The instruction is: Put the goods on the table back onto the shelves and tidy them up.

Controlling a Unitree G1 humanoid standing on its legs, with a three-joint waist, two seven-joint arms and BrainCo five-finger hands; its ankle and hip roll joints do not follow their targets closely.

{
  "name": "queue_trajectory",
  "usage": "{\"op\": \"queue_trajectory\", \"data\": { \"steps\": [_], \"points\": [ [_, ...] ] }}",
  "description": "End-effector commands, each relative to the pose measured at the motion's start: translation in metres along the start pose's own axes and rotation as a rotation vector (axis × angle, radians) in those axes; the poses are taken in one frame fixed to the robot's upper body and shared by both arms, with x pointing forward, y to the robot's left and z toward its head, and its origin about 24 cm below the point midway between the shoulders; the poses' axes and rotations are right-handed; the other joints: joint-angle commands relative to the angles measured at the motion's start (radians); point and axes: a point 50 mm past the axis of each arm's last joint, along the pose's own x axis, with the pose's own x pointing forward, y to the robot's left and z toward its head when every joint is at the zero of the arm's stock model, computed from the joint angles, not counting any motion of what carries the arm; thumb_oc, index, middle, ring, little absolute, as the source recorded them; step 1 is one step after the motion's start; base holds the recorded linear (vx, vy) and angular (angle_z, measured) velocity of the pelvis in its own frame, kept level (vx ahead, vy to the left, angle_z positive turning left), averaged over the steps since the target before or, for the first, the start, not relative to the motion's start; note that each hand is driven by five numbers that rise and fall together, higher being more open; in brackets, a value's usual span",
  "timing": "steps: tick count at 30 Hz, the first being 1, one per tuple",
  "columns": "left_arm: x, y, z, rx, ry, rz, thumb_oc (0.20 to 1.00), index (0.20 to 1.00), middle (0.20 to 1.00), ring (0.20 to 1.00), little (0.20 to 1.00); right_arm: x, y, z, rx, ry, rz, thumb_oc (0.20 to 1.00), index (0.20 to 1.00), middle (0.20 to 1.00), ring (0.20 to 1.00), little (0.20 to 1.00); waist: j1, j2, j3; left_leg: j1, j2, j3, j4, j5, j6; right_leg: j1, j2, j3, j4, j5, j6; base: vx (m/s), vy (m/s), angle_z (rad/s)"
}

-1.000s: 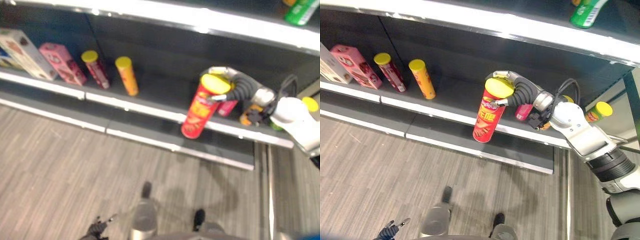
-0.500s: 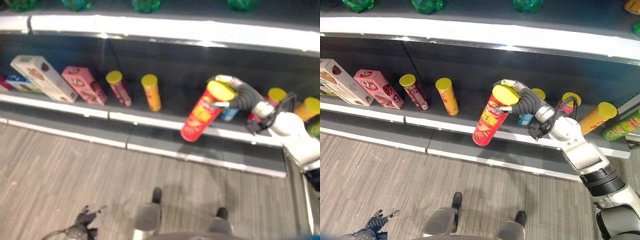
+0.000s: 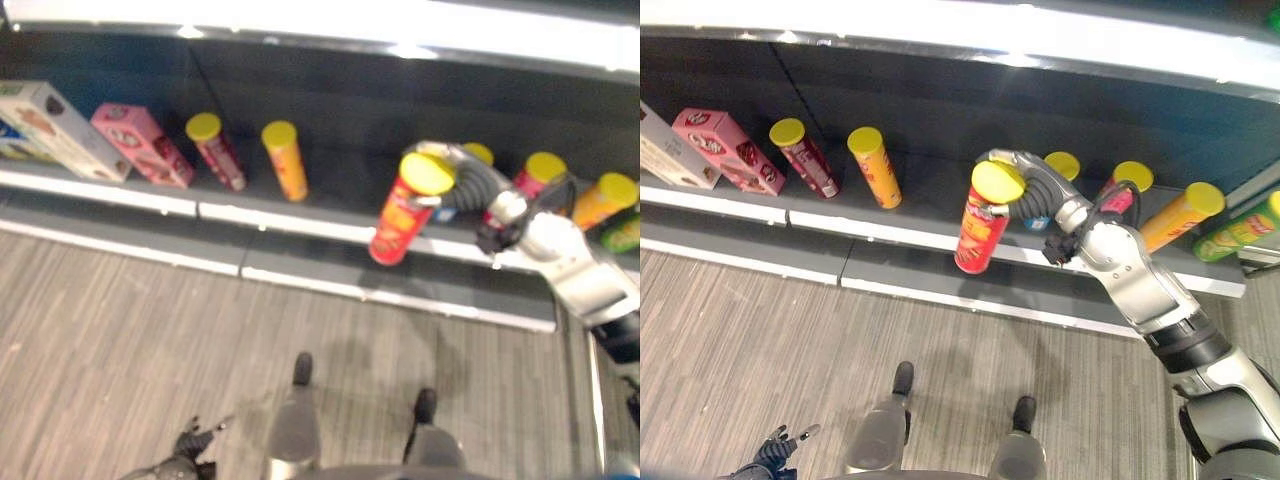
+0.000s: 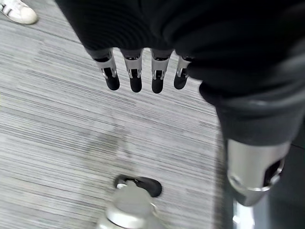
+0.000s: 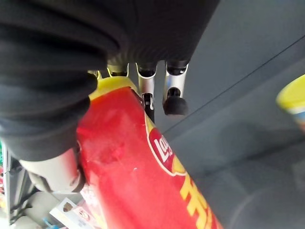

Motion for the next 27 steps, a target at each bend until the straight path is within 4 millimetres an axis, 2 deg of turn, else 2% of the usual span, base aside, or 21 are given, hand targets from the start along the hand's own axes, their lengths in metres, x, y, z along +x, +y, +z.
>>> {"op": "queue_trajectory", "data": {
  "steps": [1,5,9,12,13,14,15,16,18,23,25,27],
  "points": [
    [0.003,0.033,0.017,0.073,-0.050,0.116,1.000,1.000,1.000,1.000,1.000,0.023,-0.046,0.039,-0.198,-0.178,-0.251,0.200,0.200,0.200,0.200,0.200,0.034,-0.035,0.029,-0.028,-0.018,-0.044,0.098,-0.159,0.012,-0.107,-0.030,0.043,0.095,-0.016,-0.029,-0.08,-0.007,0.21],
    [0.006,0.034,0.020,0.094,-0.043,0.140,1.000,1.000,1.000,1.000,1.000,0.039,-0.069,0.044,-0.292,-0.164,-0.399,0.200,0.200,0.200,0.200,0.200,0.061,0.001,0.074,-0.085,-0.042,-0.066,0.118,-0.150,0.015,-0.151,-0.056,0.032,0.133,-0.023,-0.032,-0.08,0.013,0.32],
    [0.007,0.033,0.024,0.099,-0.052,0.144,1.000,1.000,1.000,1.000,1.000,0.044,-0.081,0.043,-0.325,-0.148,-0.455,0.200,0.200,0.200,0.200,0.200,0.067,0.012,0.086,-0.103,-0.048,-0.071,0.122,-0.148,0.016,-0.170,-0.062,0.029,0.143,-0.024,-0.031,-0.04,0.003,0.20],
    [0.008,0.028,0.031,0.101,-0.079,0.129,1.000,1.000,1.000,1.000,1.000,0.047,-0.098,0.027,-0.372,-0.060,-0.520,0.200,0.200,0.200,0.200,0.200,0.080,0.036,0.115,-0.140,-0.060,-0.081,0.128,-0.137,0.016,-0.201,-0.078,0.026,0.161,-0.025,-0.030,-0.04,-0.002,0.11],
    [0.008,0.028,0.031,0.101,-0.079,0.129,1.000,1.000,1.000,1.000,1.000,0.047,-0.098,0.027,-0.372,-0.060,-0.521,0.200,0.200,0.200,0.200,0.200,0.080,0.036,0.114,-0.141,-0.061,-0.081,0.129,-0.137,0.016,-0.202,-0.078,0.026,0.162,-0.026,-0.030,0.00,0.019,0.07],
    [0.014,0.022,0.068,0.115,-0.175,0.150,1.000,1.000,1.000,1.000,1.000,0.047,-0.086,0.025,-0.372,-0.065,-0.491,0.200,0.200,0.200,0.200,0.200,0.062,0.036,0.123,-0.145,-0.056,-0.076,0.137,-0.142,0.015,-0.208,-0.078,0.031,0.172,-0.032,-0.029,0.00,0.046,0.08],
    [0.015,0.023,0.077,0.145,-0.201,0.123,1.000,1.000,1.000,1.000,1.000,0.051,-0.088,0.022,-0.364,-0.030,-0.479,0.200,0.200,0.200,0.200,0.200,0.056,0.039,0.125,-0.156,-0.058,-0.075,0.138,-0.138,0.015,-0.220,-0.080,0.038,0.172,-0.028,-0.028,0.00,0.045,0.10],
    [0.013,0.014,0.076,0.146,-0.217,0.086,1.000,1.000,1.000,1.000,1.000,0.055,-0.091,0.019,-0.408,-0.001,-0.471,0.200,0.200,0.200,0.200,0.200,0.063,0.047,0.129,-0.164,-0.060,-0.079,0.140,-0.136,0.015,-0.226,-0.082,0.036,0.177,-0.028,-0.028,-0.02,0.036,0.09],
    [0.012,0.010,0.074,0.141,-0.222,0.067,1.000,1.000,1.000,1.000,1.000,0.056,-0.093,0.015,-0.432,0.021,-0.472,0.200,0.200,0.200,0.200,0.200,0.063,0.051,0.132,-0.169,-0.062,-0.084,0.142,-0.135,0.014,-0.228,-0.083,0.032,0.181,-0.030,-0.029,0.00,-0.005,0.03],
    [0.010,0.004,0.078,0.118,-0.245,0.036,1.000,1.000,1.000,1.000,1.000,0.053,-0.094,0.002,-0.494,0.081,-0.447,0.200,0.200,0.200,0.200,0.200,0.063,0.059,0.141,-0.177,-0.067,-0.090,0.135,-0.129,0.012,-0.235,-0.086,0.029,0.180,-0.032,-0.028,0.00,0.001,0.03],
    [0.010,0.002,0.081,0.117,-0.258,0.024,1.000,1.000,1.000,1.000,1.000,0.050,-0.091,-0.013,-0.513,0.146,-0.414,0.200,0.200,0.200,0.200,0.200,0.062,0.065,0.145,-0.184,-0.067,-0.091,0.133,-0.126,0.011,-0.242,-0.088,0.028,0.179,-0.030,-0.028,0.00,0.001,0.02],
    [0.010,0.003,0.081,0.118,-0.259,0.023,1.000,1.000,1.000,1.000,1.000,0.049,-0.088,-0.019,-0.521,0.171,-0.392,0.200,0.200,0.200,0.200,0.200,0.063,0.068,0.146,-0.185,-0.067,-0.091,0.127,-0.124,0.011,-0.241,-0.087,0.027,0.176,-0.029,-0.028,0.00,0.000,0.00]
  ]
}}
